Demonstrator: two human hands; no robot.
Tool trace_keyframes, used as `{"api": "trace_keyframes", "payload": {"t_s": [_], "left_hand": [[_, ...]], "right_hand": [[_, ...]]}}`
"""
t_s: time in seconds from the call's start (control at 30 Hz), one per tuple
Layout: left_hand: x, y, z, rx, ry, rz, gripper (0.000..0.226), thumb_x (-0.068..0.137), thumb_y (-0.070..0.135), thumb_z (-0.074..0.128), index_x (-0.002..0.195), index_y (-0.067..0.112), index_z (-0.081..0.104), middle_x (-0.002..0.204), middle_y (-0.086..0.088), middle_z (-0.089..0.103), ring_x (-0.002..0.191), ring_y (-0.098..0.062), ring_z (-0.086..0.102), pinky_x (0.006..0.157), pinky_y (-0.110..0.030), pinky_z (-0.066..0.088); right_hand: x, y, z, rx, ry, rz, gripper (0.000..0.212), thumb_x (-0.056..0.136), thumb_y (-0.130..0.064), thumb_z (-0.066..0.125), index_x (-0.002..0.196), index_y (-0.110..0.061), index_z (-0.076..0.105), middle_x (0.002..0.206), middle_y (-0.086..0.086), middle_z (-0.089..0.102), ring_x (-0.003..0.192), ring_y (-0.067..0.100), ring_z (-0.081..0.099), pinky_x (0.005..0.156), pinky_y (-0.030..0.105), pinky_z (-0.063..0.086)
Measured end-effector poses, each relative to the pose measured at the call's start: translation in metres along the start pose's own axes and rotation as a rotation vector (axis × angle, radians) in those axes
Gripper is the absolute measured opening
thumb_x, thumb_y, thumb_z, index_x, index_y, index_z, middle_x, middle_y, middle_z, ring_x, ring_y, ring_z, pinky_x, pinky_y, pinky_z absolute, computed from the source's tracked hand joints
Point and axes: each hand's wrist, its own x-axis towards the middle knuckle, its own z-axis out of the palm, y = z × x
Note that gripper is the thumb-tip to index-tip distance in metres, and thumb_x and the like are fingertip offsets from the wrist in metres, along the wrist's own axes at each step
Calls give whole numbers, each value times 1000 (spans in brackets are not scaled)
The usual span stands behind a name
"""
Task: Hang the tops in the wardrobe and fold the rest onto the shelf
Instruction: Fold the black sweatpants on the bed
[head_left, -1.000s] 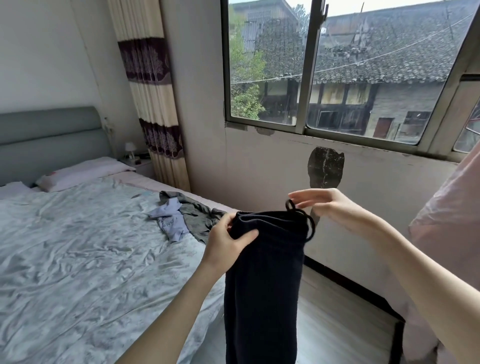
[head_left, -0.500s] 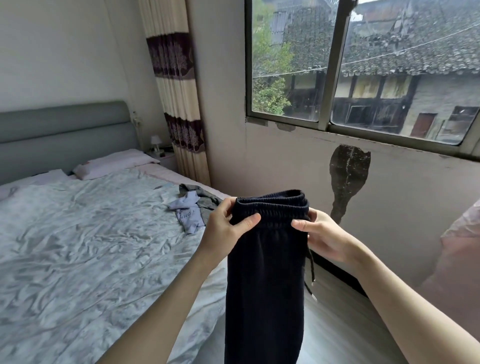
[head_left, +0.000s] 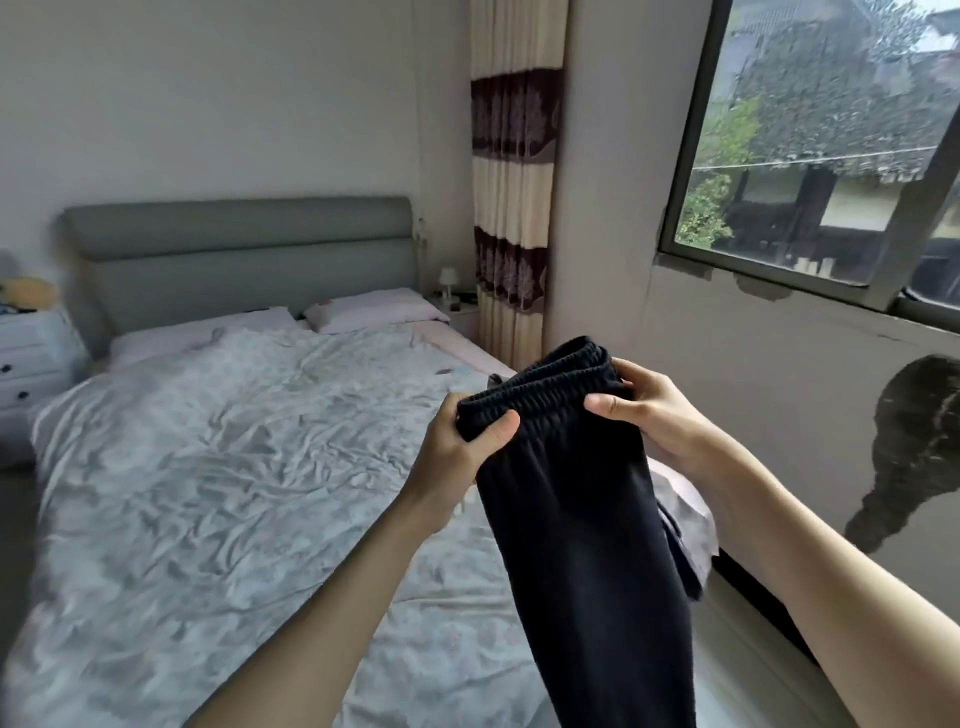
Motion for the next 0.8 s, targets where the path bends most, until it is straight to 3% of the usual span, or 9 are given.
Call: {"api": "trace_keyframes", "payload": {"t_s": [0.07, 0.17, 0.27, 0.33, 0.43, 0.5, 0.6, 0.73, 0.8], "left_hand": [[27, -10, -55, -95, 84, -31, 35, 73, 33, 73, 98, 16, 56, 92, -1, 70, 90, -23, 69, 77, -37, 56], [71, -22, -144, -154, 188, -66, 45, 73, 33, 74, 109, 12, 58, 100, -6, 72, 91, -24, 70, 67, -32, 56], [130, -37, -252, -178, 333, -98, 43, 77, 29, 75, 113, 10, 59, 102, -7, 72, 91, -21, 70, 64, -28, 55], [167, -50, -310, -133, 420, -124, 31, 80, 26, 73, 105, 14, 59, 96, -4, 72, 83, -18, 71, 61, -27, 55], [226, -100, -401, -21, 527, -250, 24, 84, 28, 71, 95, 19, 52, 94, -3, 67, 77, -16, 67, 63, -30, 55], [253, -154, -452, -9, 601, -345, 25, 85, 28, 69, 98, 17, 52, 103, -7, 65, 84, -19, 65, 73, -35, 55], [280, -246, -512, -73, 711, -434, 31, 86, 27, 69, 108, 13, 52, 113, -13, 63, 100, -28, 63, 90, -44, 52], [293, -352, -557, -182, 802, -543, 19, 86, 30, 69, 94, 25, 53, 107, -7, 64, 98, -26, 63, 87, -43, 52], [298, -391, -570, -175, 830, -559, 21, 87, 34, 67, 98, 25, 52, 105, -4, 64, 99, -26, 62, 85, -43, 53]], "right_hand": [[55, 1, 45, -51, -46, -9, 67, 62, -25, 78, 126, -16, 58, 114, 12, 68, 106, 30, 64, 95, 43, 49], [144, 3, 121, -154, -132, -39, 53, 76, -17, 73, 126, -21, 55, 107, -4, 70, 95, 6, 66, 89, 24, 52], [249, 11, 212, -294, -167, -101, 41, 86, -11, 67, 124, -20, 54, 107, -9, 64, 87, -14, 60, 91, 15, 47], [306, 26, 260, -403, -152, -111, 46, 91, -12, 61, 134, -10, 48, 122, 2, 61, 107, 0, 58, 98, 20, 43], [382, 69, 331, -564, -160, -57, 52, 96, -19, 53, 144, -12, 35, 141, 10, 47, 125, 22, 49, 97, 20, 33], [414, 117, 362, -621, -213, 1, 51, 97, -23, 49, 146, -18, 33, 145, 5, 44, 129, 22, 45, 93, 16, 31], [439, 214, 392, -676, -307, 117, 49, 99, -25, 43, 146, -24, 31, 149, -3, 38, 133, 16, 39, 99, 17, 29], [437, 334, 405, -724, -337, 256, 47, 100, -22, 37, 146, -26, 32, 151, -6, 34, 137, 14, 34, 102, 17, 26], [432, 386, 413, -777, -331, 270, 48, 100, -21, 34, 147, -26, 30, 152, -6, 32, 138, 16, 30, 110, 26, 27]]}}
